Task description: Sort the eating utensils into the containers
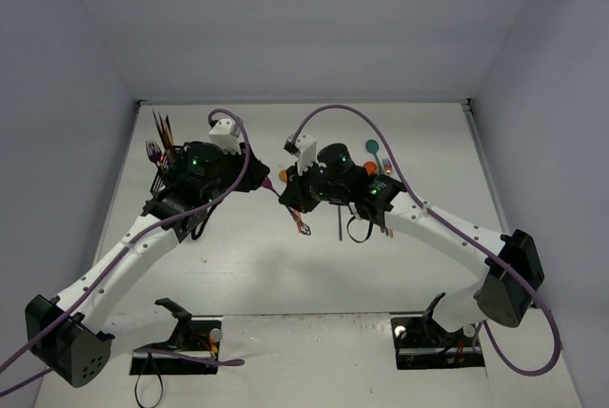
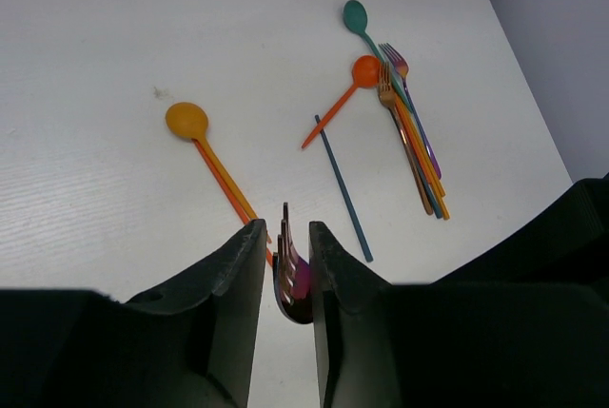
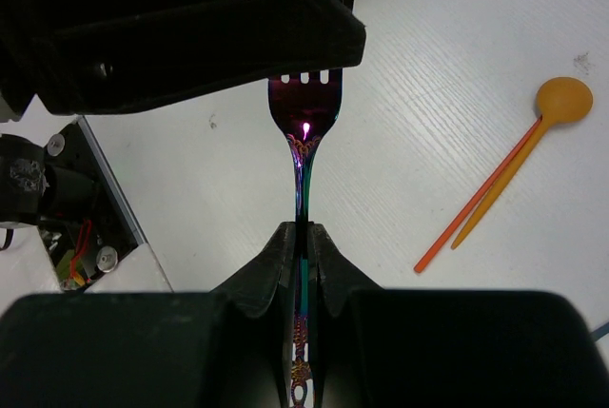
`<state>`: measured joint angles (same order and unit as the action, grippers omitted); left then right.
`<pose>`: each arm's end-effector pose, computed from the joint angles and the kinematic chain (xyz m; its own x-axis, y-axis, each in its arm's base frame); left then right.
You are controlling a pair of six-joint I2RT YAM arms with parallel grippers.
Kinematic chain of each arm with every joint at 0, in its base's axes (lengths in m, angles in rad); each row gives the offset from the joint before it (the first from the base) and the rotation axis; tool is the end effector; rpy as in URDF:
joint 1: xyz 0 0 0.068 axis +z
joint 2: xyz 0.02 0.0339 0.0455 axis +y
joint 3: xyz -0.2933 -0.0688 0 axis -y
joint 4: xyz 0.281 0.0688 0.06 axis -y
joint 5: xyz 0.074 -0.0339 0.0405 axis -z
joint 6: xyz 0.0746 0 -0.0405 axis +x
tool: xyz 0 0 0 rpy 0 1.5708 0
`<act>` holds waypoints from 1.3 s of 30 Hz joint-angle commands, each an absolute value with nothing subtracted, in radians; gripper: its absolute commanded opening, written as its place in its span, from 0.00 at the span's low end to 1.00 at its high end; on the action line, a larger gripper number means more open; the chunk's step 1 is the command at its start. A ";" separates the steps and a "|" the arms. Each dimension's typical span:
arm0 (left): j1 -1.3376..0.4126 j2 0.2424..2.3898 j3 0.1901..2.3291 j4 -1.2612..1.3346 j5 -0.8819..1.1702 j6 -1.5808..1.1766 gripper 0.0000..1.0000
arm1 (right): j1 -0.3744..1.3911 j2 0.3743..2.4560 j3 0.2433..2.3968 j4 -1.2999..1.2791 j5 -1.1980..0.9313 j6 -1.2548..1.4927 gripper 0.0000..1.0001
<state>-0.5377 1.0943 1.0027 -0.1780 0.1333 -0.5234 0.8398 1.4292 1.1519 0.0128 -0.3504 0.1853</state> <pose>0.2641 -0.1690 0.3688 -0.5069 -0.2745 -0.8171 0.4206 0.7487 -0.5124 0.2509 0.3181 0.3470 -0.3411 -0.1212 -0.9322 -0.8726 0.4097 0.2660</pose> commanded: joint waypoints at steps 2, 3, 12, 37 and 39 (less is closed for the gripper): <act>-0.545 1.099 1.008 -0.059 0.147 -0.508 0.10 | 0.847 1.381 1.157 0.098 -0.368 0.178 0.00; -0.545 1.098 1.004 -0.056 0.146 -0.506 0.05 | 0.847 1.381 1.157 0.098 -0.367 0.178 0.00; -0.545 1.037 1.006 -0.100 0.068 -0.358 0.00 | 0.847 1.371 1.143 0.098 -0.325 0.181 0.45; -0.101 1.153 1.282 -0.131 -0.352 0.334 0.00 | 0.653 1.166 0.932 0.031 -0.201 0.192 0.64; -0.091 1.184 1.269 -0.088 -0.363 0.342 0.00 | 0.652 1.165 0.921 0.030 -0.202 0.192 0.64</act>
